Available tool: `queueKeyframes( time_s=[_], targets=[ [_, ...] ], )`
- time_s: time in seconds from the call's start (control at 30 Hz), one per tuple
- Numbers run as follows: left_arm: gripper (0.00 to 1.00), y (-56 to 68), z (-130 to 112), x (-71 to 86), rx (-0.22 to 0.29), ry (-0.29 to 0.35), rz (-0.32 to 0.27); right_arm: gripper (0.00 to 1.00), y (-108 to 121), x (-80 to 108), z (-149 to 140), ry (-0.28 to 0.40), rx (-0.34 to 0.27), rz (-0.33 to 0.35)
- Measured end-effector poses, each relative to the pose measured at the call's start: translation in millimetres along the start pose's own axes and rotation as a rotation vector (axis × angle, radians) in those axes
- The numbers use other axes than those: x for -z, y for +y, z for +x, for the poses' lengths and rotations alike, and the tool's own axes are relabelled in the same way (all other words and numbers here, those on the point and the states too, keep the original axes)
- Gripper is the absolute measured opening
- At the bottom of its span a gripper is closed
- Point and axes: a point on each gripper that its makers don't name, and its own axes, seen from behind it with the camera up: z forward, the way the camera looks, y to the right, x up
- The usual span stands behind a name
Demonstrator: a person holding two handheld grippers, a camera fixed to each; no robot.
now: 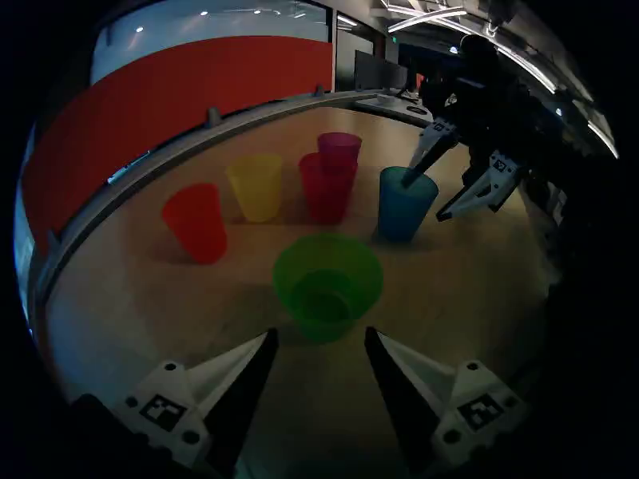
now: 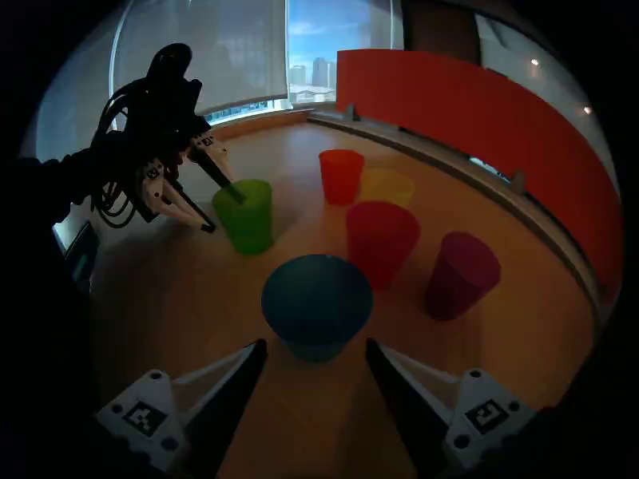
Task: Pour water
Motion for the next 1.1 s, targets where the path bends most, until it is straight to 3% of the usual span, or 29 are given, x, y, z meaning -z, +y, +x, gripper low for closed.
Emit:
queueKeyframes(
  time_s=[0.4,0.8,1.1],
  targets=[
    [0.80,-5.1,-2,40.2,0.057,0.085,0.104,0.95,1,30.0,-6,0.067,-0.054,-0.077],
    [0.80,-9.1,11,85.8,0.105,0.242,0.251,0.95,4,71.9,4,0.188,-0.110,-0.192],
    [0.80,-26.4,24,119.4,0.130,0.368,0.414,0.95,17,92.8,19,0.273,-0.123,-0.299]
  ],
)
